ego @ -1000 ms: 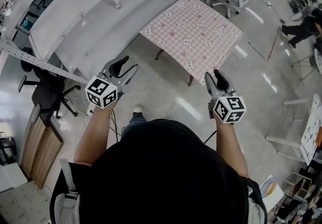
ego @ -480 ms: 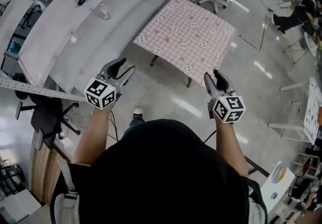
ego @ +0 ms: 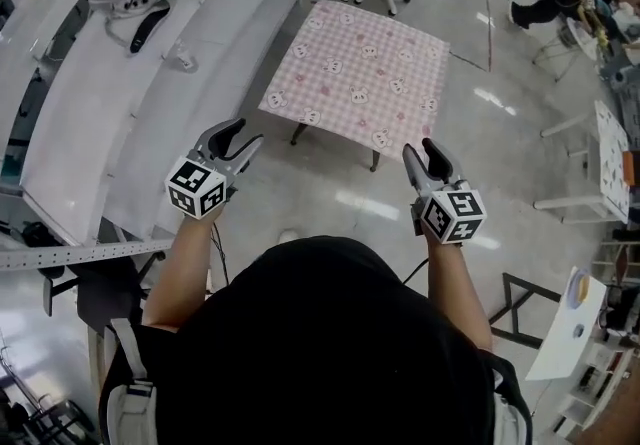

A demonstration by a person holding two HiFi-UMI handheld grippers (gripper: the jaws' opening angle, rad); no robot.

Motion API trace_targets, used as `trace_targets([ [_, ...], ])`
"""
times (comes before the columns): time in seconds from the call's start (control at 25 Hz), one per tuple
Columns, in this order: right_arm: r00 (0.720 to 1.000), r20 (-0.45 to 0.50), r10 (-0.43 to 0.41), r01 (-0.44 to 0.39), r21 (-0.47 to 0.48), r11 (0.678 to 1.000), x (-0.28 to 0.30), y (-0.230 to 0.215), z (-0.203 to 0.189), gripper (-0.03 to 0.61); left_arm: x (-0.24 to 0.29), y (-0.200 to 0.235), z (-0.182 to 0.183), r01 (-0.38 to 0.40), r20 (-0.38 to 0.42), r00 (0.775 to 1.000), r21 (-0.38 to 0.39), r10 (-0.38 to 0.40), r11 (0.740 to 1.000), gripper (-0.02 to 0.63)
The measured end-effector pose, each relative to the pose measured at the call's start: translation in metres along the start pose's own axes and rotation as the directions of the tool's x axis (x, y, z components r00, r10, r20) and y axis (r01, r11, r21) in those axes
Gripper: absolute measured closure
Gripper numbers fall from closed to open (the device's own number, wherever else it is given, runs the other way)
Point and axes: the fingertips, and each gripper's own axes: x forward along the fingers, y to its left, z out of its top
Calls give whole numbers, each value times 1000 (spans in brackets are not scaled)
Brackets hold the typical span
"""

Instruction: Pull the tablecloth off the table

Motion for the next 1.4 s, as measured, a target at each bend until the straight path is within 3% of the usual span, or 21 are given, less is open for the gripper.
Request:
trace_targets([
  [0.36, 991, -3, -137, 137, 29, 990, -4, 31, -4, 366, 0, 34, -13, 152, -43, 988, 37, -151, 988, 416],
  [0.64, 980, -31, -195, 196, 35, 980, -5, 35, -22, 362, 8, 43, -17, 209, -71, 976, 64, -204, 976, 416],
  [1.08, 969, -141, -203, 202, -20, 979, 15, 15, -64, 337, 28, 51, -36, 217, -127, 971, 107, -203, 970, 416],
  [1.4, 958, -221, -183, 186, -4, 982, 48, -16, -101, 336, 64, 65, -69, 212, -239, 956, 156, -172, 965, 416],
])
